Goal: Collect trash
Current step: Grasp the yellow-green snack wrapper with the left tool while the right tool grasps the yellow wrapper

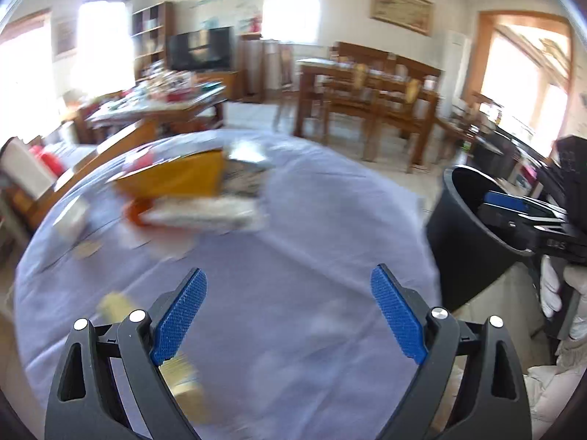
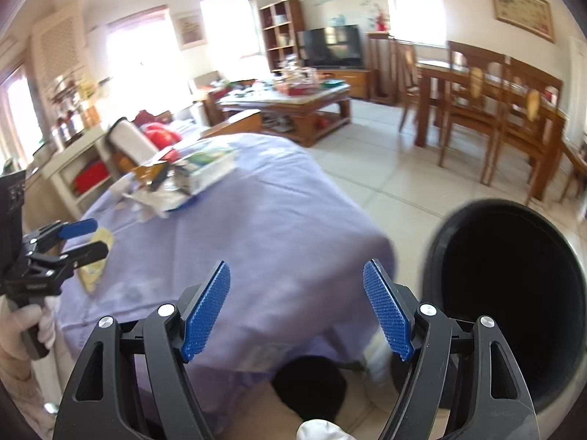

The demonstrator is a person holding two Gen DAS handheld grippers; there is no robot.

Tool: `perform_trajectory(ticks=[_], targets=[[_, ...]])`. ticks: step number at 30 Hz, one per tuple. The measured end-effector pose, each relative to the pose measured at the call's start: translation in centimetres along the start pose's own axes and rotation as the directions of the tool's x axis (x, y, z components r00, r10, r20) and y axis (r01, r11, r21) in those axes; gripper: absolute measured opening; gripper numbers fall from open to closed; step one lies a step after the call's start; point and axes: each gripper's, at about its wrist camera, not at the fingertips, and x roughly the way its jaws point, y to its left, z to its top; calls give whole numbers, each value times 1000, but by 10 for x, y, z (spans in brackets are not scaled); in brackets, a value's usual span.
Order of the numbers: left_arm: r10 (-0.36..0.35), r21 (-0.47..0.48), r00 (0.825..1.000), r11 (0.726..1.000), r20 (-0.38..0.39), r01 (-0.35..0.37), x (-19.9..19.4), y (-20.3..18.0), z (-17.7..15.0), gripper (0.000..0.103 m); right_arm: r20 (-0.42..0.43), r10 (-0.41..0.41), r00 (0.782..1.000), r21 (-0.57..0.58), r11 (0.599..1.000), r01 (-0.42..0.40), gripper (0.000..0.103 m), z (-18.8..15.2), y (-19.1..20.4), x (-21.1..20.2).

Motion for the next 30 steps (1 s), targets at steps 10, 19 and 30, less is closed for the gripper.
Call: perform_trajectory(ticks=[10,19,30], targets=[[61,-230,989,969,-135,-91,7,98,-28,90,-40,126,991,-132,983,-130,75,24,95,55],[-11,-227,983,973,-184,-32,29,116,-60,82,-37,166,985,-289,942,-170,75,63,157,91],[-39,-206,987,979,-154,6,20,142,-67,37,-137,208,968,-471,846,-249,72,128,236,177]])
